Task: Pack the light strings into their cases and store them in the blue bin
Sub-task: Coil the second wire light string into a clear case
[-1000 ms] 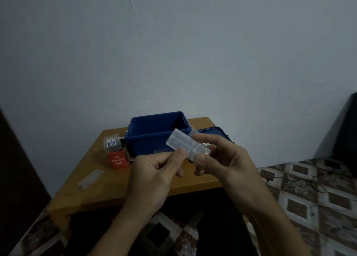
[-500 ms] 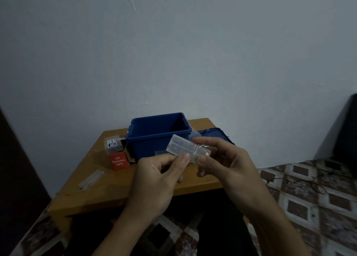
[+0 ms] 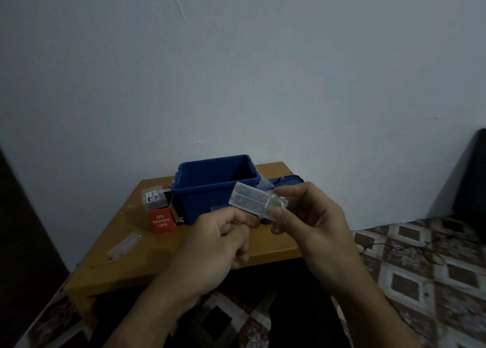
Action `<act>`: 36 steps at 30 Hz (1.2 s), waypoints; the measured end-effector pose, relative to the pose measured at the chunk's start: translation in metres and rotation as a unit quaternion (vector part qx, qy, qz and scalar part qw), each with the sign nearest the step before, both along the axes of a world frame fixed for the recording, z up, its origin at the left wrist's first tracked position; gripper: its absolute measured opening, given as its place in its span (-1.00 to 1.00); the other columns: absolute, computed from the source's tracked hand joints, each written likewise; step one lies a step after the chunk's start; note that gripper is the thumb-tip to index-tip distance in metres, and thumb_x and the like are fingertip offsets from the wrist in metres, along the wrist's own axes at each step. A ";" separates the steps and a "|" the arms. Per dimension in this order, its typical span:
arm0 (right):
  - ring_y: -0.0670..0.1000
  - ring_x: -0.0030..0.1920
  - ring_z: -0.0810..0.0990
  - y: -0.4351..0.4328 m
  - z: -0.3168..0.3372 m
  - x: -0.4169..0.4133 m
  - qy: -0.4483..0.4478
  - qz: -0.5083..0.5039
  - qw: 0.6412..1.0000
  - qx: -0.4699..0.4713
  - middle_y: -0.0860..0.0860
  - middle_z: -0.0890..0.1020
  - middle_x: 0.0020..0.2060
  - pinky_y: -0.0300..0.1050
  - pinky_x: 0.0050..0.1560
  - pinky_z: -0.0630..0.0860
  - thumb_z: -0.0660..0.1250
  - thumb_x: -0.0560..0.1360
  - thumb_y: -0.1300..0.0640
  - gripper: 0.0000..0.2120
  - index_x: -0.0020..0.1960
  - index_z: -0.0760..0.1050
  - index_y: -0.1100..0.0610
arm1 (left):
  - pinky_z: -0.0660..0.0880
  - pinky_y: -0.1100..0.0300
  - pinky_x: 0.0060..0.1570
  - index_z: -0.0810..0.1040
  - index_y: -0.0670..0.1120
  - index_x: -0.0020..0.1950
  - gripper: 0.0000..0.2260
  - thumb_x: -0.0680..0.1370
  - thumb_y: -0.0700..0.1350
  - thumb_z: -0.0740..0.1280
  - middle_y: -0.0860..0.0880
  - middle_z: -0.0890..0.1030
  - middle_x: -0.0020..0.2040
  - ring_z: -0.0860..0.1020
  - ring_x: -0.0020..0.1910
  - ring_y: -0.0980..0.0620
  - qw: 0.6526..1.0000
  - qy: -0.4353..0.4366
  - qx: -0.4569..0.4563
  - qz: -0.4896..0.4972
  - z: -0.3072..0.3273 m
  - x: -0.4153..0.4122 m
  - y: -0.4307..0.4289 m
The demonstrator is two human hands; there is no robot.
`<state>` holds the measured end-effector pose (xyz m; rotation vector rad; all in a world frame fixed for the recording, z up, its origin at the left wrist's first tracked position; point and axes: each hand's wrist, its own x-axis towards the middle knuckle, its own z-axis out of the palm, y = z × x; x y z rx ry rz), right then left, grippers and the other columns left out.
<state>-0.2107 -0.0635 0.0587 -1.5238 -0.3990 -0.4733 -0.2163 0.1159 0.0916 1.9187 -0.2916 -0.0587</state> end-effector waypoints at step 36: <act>0.16 -0.15 0.61 -0.014 0.013 -0.010 0.078 0.221 0.972 0.030 0.28 0.61 -0.03 0.04 -0.07 0.60 0.47 0.44 0.23 -0.82 0.04 0.60 0.14 | 0.52 0.22 -0.28 0.67 -0.12 -0.13 -0.84 0.39 -0.05 0.47 -0.02 0.67 -0.20 0.60 -0.24 0.06 0.971 0.018 0.130 -0.198 0.071 0.055 0.013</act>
